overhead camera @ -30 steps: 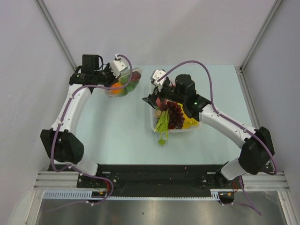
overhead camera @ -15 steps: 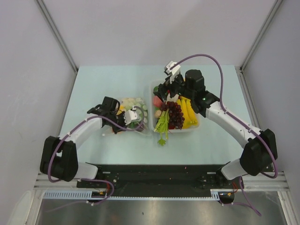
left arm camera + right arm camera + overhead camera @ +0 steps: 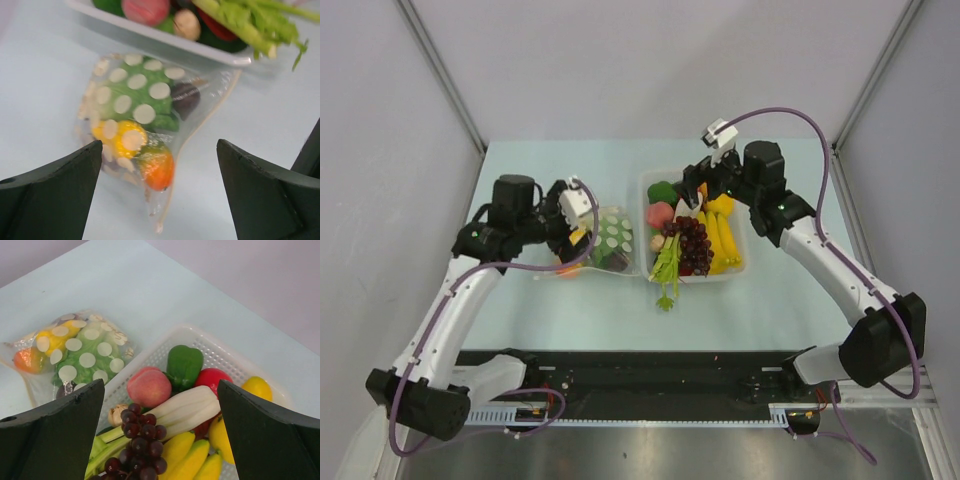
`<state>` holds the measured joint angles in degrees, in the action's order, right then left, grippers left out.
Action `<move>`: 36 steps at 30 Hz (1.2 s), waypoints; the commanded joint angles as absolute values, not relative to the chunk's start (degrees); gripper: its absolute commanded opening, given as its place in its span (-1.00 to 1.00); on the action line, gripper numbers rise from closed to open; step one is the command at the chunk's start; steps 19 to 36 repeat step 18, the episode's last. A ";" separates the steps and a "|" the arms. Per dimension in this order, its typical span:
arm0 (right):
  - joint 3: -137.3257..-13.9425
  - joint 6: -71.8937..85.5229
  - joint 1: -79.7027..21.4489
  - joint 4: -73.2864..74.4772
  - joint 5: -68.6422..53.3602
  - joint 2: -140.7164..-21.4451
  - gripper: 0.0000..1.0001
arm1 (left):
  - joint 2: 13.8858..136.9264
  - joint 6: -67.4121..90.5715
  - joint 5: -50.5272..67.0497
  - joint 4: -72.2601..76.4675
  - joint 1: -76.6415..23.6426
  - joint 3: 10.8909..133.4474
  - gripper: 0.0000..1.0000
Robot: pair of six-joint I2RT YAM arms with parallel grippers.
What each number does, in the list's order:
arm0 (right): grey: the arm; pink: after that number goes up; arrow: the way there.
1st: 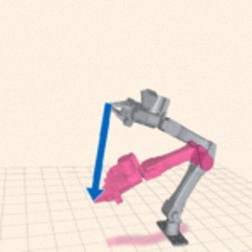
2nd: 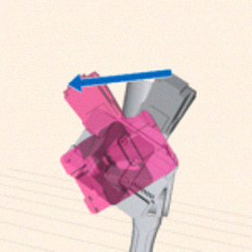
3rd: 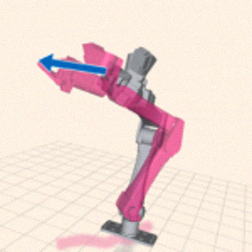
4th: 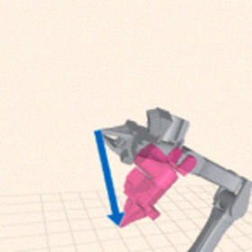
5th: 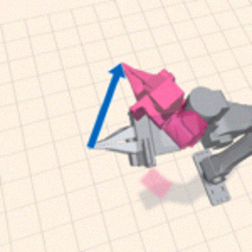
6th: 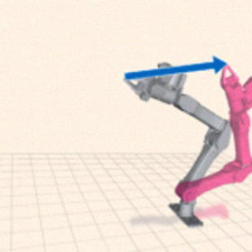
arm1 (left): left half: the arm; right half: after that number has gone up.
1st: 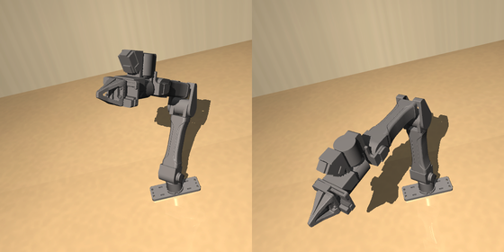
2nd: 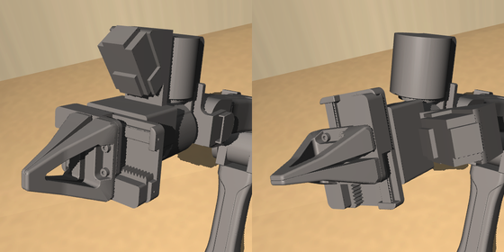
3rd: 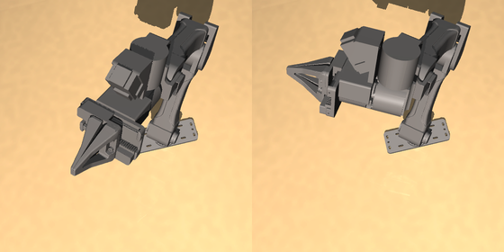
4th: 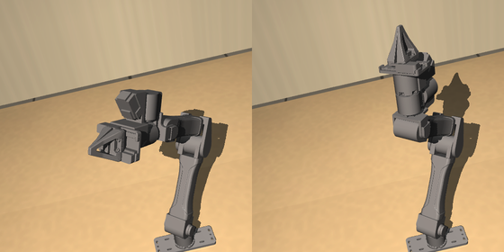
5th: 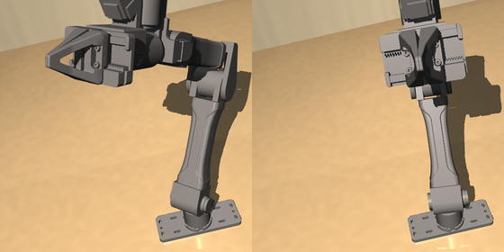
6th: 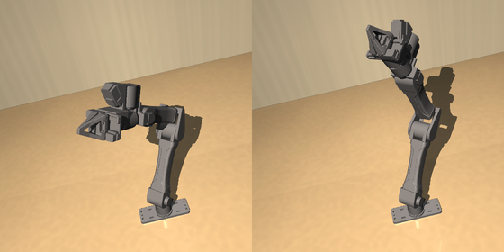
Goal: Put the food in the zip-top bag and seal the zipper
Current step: Reset both arms
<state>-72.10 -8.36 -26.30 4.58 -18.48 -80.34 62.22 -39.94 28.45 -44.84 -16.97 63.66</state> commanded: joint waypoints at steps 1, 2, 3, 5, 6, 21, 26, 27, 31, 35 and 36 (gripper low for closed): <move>-72.77 -6.86 -23.65 4.48 -18.63 -77.08 1.00 | 64.32 -26.57 25.85 -47.52 -17.05 75.73 0.99; -72.77 -6.33 -23.03 4.74 -18.63 -76.82 0.99 | 68.86 -24.54 25.23 -48.85 -16.88 81.24 0.99; -72.77 -5.72 -21.37 4.92 -18.98 -76.82 1.00 | 70.91 -22.35 24.88 -50.00 -16.27 83.73 0.99; -72.95 -3.01 -19.17 6.40 -19.60 -76.81 0.99 | 77.04 -16.45 22.60 -52.20 -15.65 89.18 0.99; -73.47 -1.77 -16.72 7.11 -20.56 -77.16 0.99 | 78.65 -15.30 22.07 -52.64 -15.38 90.34 0.99; -73.74 5.54 -1.85 11.87 -26.72 -80.42 0.99 | 85.95 -5.19 23.47 -41.93 -10.38 87.27 1.00; -73.74 5.54 -1.85 11.87 -26.72 -80.42 0.99 | 85.95 -5.19 23.47 -41.93 -10.38 87.27 1.00; -73.74 5.54 -1.85 11.87 -26.72 -80.42 0.99 | 85.95 -5.19 23.47 -41.93 -10.38 87.27 1.00; -73.74 5.54 -1.85 11.87 -26.72 -80.42 0.99 | 85.95 -5.19 23.47 -41.93 -10.38 87.27 1.00; -73.74 5.54 -1.85 11.87 -26.72 -80.42 0.99 | 85.95 -5.19 23.47 -41.93 -10.38 87.27 1.00; -73.74 5.54 -1.85 11.87 -26.72 -80.42 0.99 | 85.95 -5.19 23.47 -41.93 -10.38 87.27 1.00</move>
